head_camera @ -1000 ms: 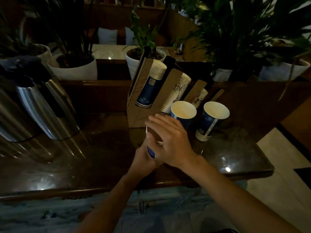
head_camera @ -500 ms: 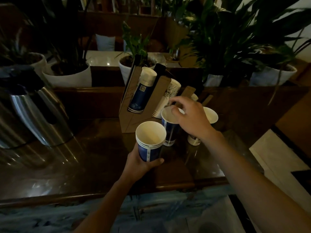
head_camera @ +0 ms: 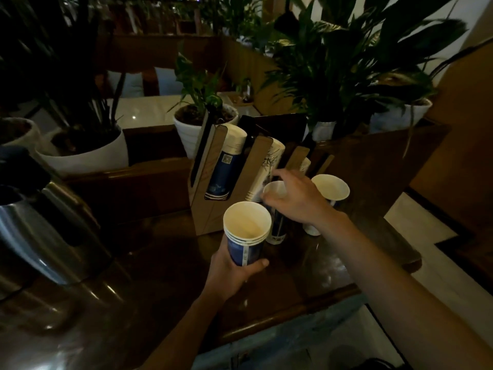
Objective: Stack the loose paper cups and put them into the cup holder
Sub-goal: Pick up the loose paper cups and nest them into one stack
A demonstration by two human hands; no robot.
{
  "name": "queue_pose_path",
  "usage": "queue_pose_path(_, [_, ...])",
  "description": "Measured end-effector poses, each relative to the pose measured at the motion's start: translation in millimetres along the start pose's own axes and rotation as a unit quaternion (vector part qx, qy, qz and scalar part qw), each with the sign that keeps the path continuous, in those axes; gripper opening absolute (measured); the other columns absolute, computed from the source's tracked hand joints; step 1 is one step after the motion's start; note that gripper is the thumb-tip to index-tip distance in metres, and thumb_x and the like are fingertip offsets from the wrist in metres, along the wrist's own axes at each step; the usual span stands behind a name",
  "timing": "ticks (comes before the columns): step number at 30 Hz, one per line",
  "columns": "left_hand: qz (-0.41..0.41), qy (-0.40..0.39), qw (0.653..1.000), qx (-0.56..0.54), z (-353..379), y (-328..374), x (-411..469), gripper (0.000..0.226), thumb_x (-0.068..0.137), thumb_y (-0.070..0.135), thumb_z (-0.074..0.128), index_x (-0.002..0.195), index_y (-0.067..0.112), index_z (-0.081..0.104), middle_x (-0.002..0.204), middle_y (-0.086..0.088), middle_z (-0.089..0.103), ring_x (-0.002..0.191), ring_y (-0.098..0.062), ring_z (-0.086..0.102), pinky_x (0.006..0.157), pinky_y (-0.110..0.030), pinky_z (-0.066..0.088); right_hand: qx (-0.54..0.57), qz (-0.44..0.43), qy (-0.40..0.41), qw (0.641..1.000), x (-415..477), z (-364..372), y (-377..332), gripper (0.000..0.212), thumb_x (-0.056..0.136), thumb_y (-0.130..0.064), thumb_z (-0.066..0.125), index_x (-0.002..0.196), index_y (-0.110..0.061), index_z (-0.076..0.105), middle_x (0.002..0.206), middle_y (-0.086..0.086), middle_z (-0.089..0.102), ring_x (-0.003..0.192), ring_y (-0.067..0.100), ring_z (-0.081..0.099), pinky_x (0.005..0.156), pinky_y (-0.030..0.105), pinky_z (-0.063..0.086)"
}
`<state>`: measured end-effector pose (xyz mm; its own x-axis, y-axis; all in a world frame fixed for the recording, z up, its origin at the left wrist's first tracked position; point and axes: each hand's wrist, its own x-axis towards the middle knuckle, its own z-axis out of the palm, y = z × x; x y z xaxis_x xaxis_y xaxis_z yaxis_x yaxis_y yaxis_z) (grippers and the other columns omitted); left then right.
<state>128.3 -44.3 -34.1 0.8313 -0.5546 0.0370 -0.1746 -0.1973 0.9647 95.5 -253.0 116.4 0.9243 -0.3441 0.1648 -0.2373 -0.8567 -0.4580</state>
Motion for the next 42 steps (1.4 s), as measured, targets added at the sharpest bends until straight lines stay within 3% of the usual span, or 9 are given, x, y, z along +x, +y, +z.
queue_pose_path(6, [-0.007,-0.021,1.0,-0.007,-3,-8,6,0.104,0.055,0.058,0.096,0.141,0.047,0.038,0.117,0.059,0.05,0.108,0.035,0.049,0.076,0.01,0.04,-0.023,0.029,0.01,0.999,-2,17,-5,0.077,0.077,-0.066,0.071,0.139,-0.027,0.049,0.136,0.005,0.053,0.125,0.028,0.05,0.098,0.041,0.044])
queue_pose_path(13, [0.002,-0.014,1.0,-0.001,-1,-7,5,0.095,0.059,0.053,0.097,0.119,0.082,0.029,0.118,0.06,0.049,0.109,0.034,0.049,0.076,0.009,0.04,-0.011,0.051,0.029,0.998,-6,24,-1,0.076,0.079,-0.068,0.068,0.141,-0.03,0.046,0.142,0.006,0.05,0.13,0.03,0.047,0.103,0.045,0.044])
queue_pose_path(20, [-0.01,-0.001,1.0,-0.008,3,-9,6,0.105,0.056,0.054,0.096,0.139,0.047,0.034,0.111,0.055,0.054,0.103,0.038,0.048,0.073,0.01,0.04,-0.002,0.01,0.057,0.998,-6,9,-1,0.064,0.082,-0.052,0.072,0.137,-0.023,0.057,0.134,0.01,0.058,0.124,0.029,0.054,0.095,0.035,0.041])
queue_pose_path(23, [-0.011,-0.001,1.0,0.003,4,-7,6,0.108,0.053,0.055,0.095,0.14,0.044,0.032,0.114,0.045,0.055,0.103,0.039,0.046,0.074,0.011,0.039,0.001,-0.02,0.073,0.997,-6,-12,-7,0.062,0.08,-0.053,0.065,0.136,-0.027,0.058,0.133,0.005,0.058,0.12,0.026,0.055,0.089,0.032,0.04])
queue_pose_path(26, [-0.003,-0.01,1.0,0.018,4,-6,9,0.104,0.058,0.05,0.097,0.141,0.042,0.034,0.113,0.054,0.055,0.106,0.036,0.048,0.077,0.01,0.039,0.001,-0.052,0.107,0.993,-3,-39,-19,0.06,0.077,-0.056,0.063,0.131,-0.03,0.062,0.125,0.003,0.061,0.112,0.023,0.057,0.083,0.031,0.04])
queue_pose_path(30, [0.003,-0.017,1.0,0.02,10,-4,11,0.107,0.064,0.044,0.096,0.151,0.029,0.036,0.123,0.039,0.053,0.109,0.034,0.049,0.079,0.01,0.039,0.042,-0.08,0.182,0.979,-3,-76,-39,0.056,0.079,-0.069,0.06,0.122,-0.033,0.067,0.115,-0.002,0.066,0.103,0.015,0.06,0.08,0.03,0.047])
queue_pose_path(34, [-0.002,-0.017,1.0,0.009,15,-4,13,0.111,0.064,0.045,0.096,0.154,0.028,0.034,0.126,0.036,0.053,0.111,0.032,0.049,0.08,0.009,0.04,0.072,-0.128,0.229,0.962,-7,-106,-57,0.052,0.085,-0.066,0.061,0.119,-0.029,0.071,0.11,-0.012,0.064,0.101,0.003,0.057,0.08,0.017,0.043])
queue_pose_path(38, [0.004,-0.013,1.0,0.008,17,-3,13,0.109,0.063,0.047,0.095,0.153,0.026,0.036,0.129,0.036,0.052,0.113,0.031,0.05,0.082,0.008,0.041,0.103,-0.161,0.209,0.959,-12,-120,-69,0.042,0.088,-0.055,0.062,0.121,-0.029,0.069,0.118,-0.01,0.065,0.107,0.001,0.057,0.083,0.016,0.044])
queue_pose_path(42, [0.008,-0.003,1.0,0.007,18,-4,12,0.105,0.061,0.052,0.095,0.147,0.032,0.039,0.118,0.048,0.056,0.11,0.033,0.05,0.08,0.009,0.039,0.126,-0.197,0.149,0.961,-20,-115,-77,0.04,0.089,-0.047,0.063,0.121,-0.026,0.07,0.119,-0.009,0.066,0.111,0.002,0.058,0.089,0.02,0.045])
